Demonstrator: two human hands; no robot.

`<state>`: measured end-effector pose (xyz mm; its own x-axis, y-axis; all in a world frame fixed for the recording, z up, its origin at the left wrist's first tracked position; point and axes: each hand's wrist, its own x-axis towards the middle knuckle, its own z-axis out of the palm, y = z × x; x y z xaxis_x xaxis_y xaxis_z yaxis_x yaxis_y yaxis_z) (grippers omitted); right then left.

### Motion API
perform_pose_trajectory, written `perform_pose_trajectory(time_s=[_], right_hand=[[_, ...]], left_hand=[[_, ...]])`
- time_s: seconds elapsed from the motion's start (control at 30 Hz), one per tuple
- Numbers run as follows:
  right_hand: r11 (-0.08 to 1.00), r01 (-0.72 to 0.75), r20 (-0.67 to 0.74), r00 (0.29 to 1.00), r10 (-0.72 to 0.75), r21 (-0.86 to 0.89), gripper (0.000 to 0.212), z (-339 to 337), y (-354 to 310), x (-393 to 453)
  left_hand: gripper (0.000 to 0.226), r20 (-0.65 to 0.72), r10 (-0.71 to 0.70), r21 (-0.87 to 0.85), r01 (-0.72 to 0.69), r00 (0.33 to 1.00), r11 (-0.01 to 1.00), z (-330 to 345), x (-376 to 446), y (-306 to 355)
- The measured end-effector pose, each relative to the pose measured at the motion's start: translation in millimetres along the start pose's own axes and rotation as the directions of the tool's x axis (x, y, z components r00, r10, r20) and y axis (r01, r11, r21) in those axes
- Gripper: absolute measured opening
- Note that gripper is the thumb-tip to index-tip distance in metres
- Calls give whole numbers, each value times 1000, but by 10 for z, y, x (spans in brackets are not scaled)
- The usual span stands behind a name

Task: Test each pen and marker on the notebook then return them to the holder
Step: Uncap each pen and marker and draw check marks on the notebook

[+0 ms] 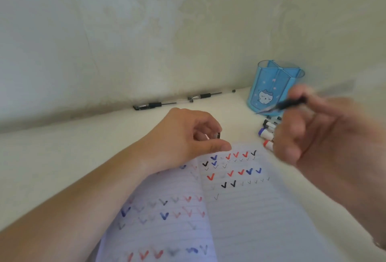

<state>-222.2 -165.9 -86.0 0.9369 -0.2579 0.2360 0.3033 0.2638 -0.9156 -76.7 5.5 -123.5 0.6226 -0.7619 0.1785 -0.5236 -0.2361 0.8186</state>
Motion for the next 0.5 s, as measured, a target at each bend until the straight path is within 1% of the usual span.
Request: perform_pose_trajectory(time_s=[0.03, 0.07, 0.1, 0.13, 0.17, 0.23, 0.27, 0.3, 0.33, 0.37, 0.43, 0.5], right_hand=[[988, -38, -1, 999, 39, -147, 28, 25, 102, -37], [965, -66, -3, 998, 67, -255, 43, 69, 207, -87], [954, -98, -11, 995, 99, -283, 52, 79, 300, -147], [953, -133, -27, 991, 131, -273, 53, 76, 372, -202], [945, -150, 18, 987, 162, -292, 44, 72, 410, -245], [889, -145, 105, 972, 209, -435, 24, 87, 413, -272], [862, -132, 95, 975, 203, -489, 16, 91, 417, -266], [835, -108, 62, 984, 168, -539, 17, 74, 441, -250], [808, -91, 26, 991, 131, -582, 24, 80, 462, -234], [800, -93, -7, 994, 110, -593, 25, 96, 483, -223], [805, -109, -44, 994, 102, -584, 19, 123, 523, -201], [784, -87, -60, 996, 63, -614, 27, 110, 550, -196]], left_hand=[[31, -10, 7, -21, -7, 1000, 1000, 3, 4, -2], [26, -16, 17, -49, -18, 1000, 999, 7, 5, 0], [23, -22, 27, -66, -29, 999, 997, 13, 4, 2], [22, -25, 35, -61, -36, 999, 997, 22, 2, 1], [20, -26, 38, -41, -39, 999, 998, 33, 1, 0], [18, -20, 34, -1, -34, 999, 999, 46, 1, -7], [17, -21, 33, 11, -33, 999, 999, 46, 4, -11], [16, -26, 35, 15, -35, 999, 999, 42, 11, -16], [16, -31, 36, 14, -35, 999, 999, 37, 15, -16], [15, -35, 38, 15, -38, 999, 999, 32, 19, -14], [13, -42, 44, 41, -42, 998, 998, 15, 12, 4], [9, -29, 38, 64, -36, 999, 997, 5, 9, 11]])
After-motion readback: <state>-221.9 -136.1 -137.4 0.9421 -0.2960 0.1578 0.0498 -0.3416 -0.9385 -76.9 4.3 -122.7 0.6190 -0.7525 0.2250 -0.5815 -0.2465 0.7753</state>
